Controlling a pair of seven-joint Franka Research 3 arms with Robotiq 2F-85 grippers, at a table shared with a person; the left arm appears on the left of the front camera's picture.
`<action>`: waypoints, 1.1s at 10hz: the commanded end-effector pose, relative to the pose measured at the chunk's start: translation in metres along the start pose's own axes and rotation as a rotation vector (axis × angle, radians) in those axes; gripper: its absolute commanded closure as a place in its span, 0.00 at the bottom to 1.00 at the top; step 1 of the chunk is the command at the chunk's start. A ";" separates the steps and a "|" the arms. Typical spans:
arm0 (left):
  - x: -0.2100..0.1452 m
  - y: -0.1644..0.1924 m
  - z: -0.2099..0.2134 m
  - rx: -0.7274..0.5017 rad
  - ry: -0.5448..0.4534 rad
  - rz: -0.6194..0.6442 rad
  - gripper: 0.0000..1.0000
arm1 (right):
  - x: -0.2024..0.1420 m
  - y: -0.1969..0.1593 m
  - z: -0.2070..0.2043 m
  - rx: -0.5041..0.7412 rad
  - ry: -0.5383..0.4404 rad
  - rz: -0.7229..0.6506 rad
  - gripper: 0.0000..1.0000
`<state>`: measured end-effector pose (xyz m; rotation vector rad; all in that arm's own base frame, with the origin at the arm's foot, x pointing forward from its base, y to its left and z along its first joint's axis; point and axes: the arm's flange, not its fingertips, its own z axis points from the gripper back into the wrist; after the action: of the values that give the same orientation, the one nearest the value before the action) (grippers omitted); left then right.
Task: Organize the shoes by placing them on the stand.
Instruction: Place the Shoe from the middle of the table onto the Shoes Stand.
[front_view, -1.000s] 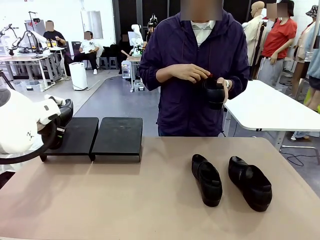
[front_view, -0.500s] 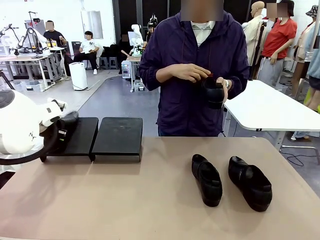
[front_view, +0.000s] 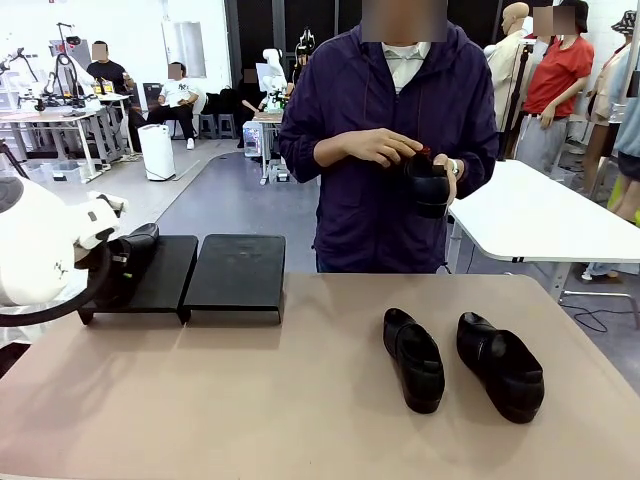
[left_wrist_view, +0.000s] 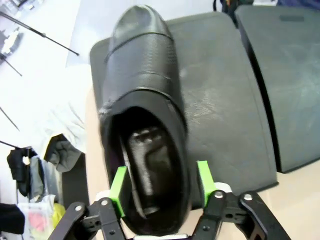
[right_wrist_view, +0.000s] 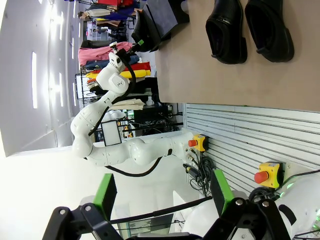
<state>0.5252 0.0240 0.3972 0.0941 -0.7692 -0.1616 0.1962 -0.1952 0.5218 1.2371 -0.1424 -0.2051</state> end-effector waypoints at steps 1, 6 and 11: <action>0.009 0.006 0.027 0.053 -0.062 0.076 0.00 | -0.001 0.001 0.003 0.005 0.004 0.025 0.00; 0.031 0.040 0.106 -0.174 -0.198 0.082 0.00 | -0.001 0.001 0.003 0.005 0.004 0.025 0.00; 0.025 0.092 0.179 -0.716 0.311 0.017 0.00 | -0.001 0.001 0.003 0.005 0.004 0.025 0.00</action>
<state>0.4217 0.0847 0.5211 -0.5408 -0.5776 -0.3033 0.1962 -0.1952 0.5217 1.2369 -0.1421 -0.2054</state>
